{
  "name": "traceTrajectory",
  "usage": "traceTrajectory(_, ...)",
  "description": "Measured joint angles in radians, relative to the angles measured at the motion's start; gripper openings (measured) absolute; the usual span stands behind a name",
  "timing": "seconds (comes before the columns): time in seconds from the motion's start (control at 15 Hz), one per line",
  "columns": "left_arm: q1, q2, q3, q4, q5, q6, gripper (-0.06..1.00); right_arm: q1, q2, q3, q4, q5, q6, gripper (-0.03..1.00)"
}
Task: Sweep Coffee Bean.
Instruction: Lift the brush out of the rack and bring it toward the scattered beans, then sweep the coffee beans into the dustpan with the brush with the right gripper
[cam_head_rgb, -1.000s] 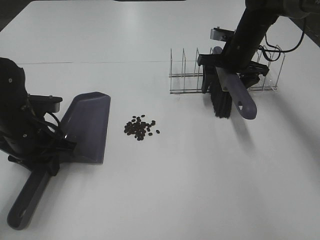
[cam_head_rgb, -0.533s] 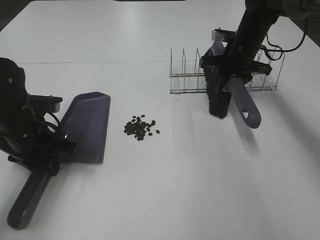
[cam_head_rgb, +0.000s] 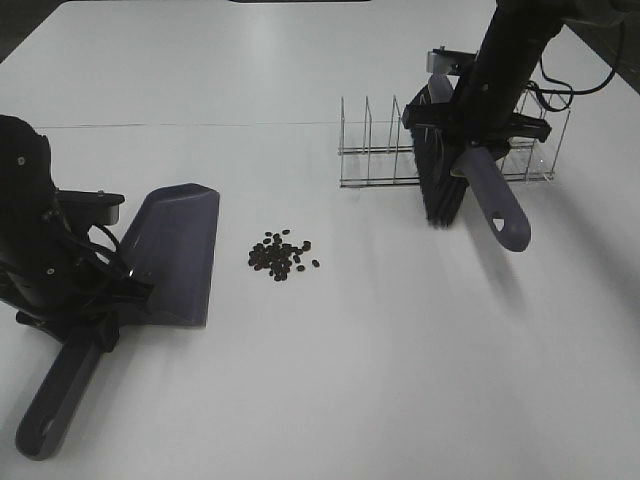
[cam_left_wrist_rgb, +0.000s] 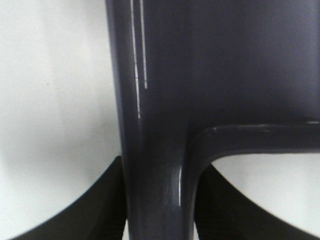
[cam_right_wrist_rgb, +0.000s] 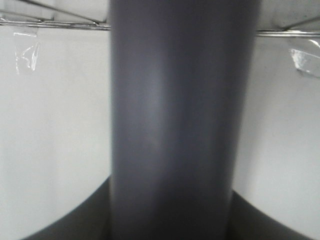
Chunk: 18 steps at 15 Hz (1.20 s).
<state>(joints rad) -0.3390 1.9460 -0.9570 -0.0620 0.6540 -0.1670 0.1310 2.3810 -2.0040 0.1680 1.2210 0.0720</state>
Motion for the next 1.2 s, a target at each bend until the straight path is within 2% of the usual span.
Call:
traceTrajectory(0.07, 0.000, 0.000, 0.000, 0.000, 0.006, -0.011, 0.35, 0.012, -0.044, 0.031, -0.050, -0.002, 0.012, 0.28)
traceTrajectory(0.13, 0.000, 0.000, 0.000, 0.008, 0.030, -0.021, 0.35, 0.060, -0.137, 0.103, -0.204, 0.000, 0.060, 0.28)
traceTrajectory(0.27, 0.000, 0.000, 0.000, 0.015, 0.033, -0.019, 0.35, 0.134, -0.207, 0.151, -0.302, 0.004, 0.099, 0.28)
traceTrajectory(0.67, -0.015, 0.002, -0.002, 0.037, 0.045, 0.033, 0.35, 0.348, -0.208, 0.170, -0.429, 0.007, 0.143, 0.28)
traceTrajectory(0.87, -0.015, 0.011, -0.009, 0.037, 0.055, 0.040, 0.35, 0.358, -0.165, 0.186, -0.436, 0.006, 0.145, 0.28)
traceTrajectory(1.2, -0.015, 0.011, -0.009, 0.037, 0.056, 0.047, 0.35, 0.358, -0.139, 0.367, -0.477, 0.004, 0.179, 0.28)
